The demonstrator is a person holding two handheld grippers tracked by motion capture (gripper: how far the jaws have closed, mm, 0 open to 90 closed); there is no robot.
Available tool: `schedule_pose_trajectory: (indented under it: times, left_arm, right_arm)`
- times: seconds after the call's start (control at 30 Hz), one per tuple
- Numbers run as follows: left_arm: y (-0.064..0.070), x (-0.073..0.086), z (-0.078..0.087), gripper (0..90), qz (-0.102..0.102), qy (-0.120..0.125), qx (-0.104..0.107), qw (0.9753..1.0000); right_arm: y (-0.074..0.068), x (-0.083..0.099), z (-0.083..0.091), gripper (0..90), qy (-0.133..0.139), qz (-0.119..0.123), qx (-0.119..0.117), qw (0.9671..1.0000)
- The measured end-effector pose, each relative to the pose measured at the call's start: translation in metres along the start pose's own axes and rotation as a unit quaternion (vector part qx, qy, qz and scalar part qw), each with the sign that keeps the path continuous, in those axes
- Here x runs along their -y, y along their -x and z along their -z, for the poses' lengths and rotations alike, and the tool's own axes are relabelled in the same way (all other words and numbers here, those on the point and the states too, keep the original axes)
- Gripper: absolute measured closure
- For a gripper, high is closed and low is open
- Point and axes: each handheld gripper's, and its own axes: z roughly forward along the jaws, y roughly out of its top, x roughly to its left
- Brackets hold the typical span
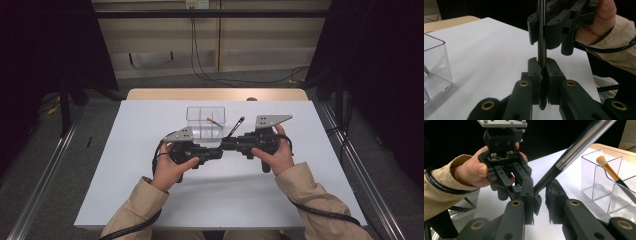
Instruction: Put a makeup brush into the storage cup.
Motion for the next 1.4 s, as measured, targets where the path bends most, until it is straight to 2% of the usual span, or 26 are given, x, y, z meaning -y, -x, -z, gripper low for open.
schedule_pose_trajectory:
  times: [0.17,0.33,0.43,0.67,1.4]
  left_arm:
    - [0.0,0.001,-0.003,84.1,0.001,-0.002,0.003,1.0]
    - [0.004,0.0,-0.013,84.0,-0.01,-0.012,0.004,0.9999]
    - [0.004,0.0,-0.015,84.0,-0.005,-0.008,0.008,0.9999]
    - [0.004,0.0,-0.017,83.7,-0.005,-0.004,0.011,0.9999]
    - [0.004,0.002,-0.02,81.4,0.0,0.005,0.016,0.9999]
  right_arm:
    - [0.0,0.0,-0.001,78.8,-0.001,-0.01,-0.004,0.9999]
    - [-0.001,-0.001,-0.004,84.0,0.006,-0.024,-0.018,0.9995]
    - [-0.003,-0.002,-0.004,84.4,0.004,-0.018,-0.014,0.9997]
    - [-0.002,-0.001,-0.002,84.6,0.009,-0.025,-0.017,0.9995]
    - [-0.003,0.0,-0.004,84.7,0.013,-0.025,-0.02,0.9994]
